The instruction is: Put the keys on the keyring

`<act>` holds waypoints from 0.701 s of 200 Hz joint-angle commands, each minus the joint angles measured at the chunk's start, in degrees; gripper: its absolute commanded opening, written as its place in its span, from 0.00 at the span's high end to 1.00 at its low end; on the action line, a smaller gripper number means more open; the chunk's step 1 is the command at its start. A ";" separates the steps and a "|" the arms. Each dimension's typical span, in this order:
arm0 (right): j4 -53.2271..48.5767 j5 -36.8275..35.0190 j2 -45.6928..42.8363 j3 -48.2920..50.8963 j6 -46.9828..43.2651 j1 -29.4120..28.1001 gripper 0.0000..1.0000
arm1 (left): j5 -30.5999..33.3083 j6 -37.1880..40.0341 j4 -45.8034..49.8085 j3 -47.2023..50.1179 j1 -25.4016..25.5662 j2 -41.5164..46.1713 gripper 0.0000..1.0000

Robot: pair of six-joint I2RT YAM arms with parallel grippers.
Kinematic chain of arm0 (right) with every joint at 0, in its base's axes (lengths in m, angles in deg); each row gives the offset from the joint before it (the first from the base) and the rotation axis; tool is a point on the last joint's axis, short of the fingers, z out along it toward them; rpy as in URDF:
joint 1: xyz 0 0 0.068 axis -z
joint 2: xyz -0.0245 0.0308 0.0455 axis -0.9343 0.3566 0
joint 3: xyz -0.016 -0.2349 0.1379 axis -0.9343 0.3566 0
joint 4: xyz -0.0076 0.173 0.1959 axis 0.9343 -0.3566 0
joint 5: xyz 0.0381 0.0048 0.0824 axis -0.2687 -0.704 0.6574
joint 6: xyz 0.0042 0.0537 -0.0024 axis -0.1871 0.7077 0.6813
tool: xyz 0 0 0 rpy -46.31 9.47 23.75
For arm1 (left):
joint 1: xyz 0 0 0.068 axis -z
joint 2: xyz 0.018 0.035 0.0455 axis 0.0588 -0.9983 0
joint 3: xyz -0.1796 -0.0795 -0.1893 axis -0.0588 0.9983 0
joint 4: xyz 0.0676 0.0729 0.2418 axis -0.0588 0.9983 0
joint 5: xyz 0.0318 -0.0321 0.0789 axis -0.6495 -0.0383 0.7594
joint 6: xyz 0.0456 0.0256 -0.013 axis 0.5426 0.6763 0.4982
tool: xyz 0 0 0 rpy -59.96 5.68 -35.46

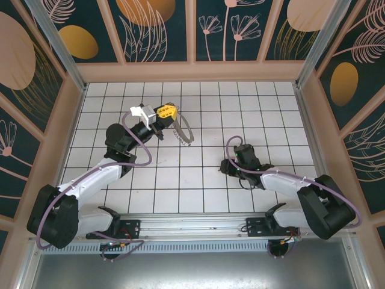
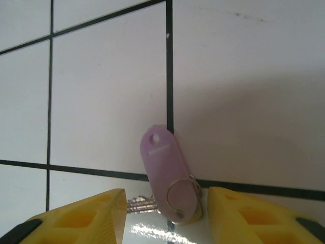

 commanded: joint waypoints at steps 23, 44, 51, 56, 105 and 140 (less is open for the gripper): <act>-7.19 -11.61 1.25 -4.77 3.84 -2.89 0.57 | 0.45 -0.66 -3.28 -0.03 0.31 0.49 1.00; -6.74 -11.63 2.03 -5.37 3.89 -2.89 0.61 | 0.41 -0.75 -3.41 0.11 0.31 0.45 1.00; -6.67 -11.56 2.38 -5.62 3.81 -2.88 0.62 | 0.41 -0.68 -3.40 0.14 0.30 0.58 1.00; -6.62 -11.53 2.63 -5.73 3.69 -2.95 0.63 | 0.46 -0.66 -3.40 0.14 0.26 0.58 1.00; -6.32 -11.36 4.60 -6.88 3.14 -3.50 0.65 | 0.45 -0.74 -3.71 0.12 0.31 0.12 1.00; -6.17 -11.35 5.82 -6.92 2.91 -4.10 0.65 | 0.49 -0.91 -4.20 0.10 0.31 -0.43 1.00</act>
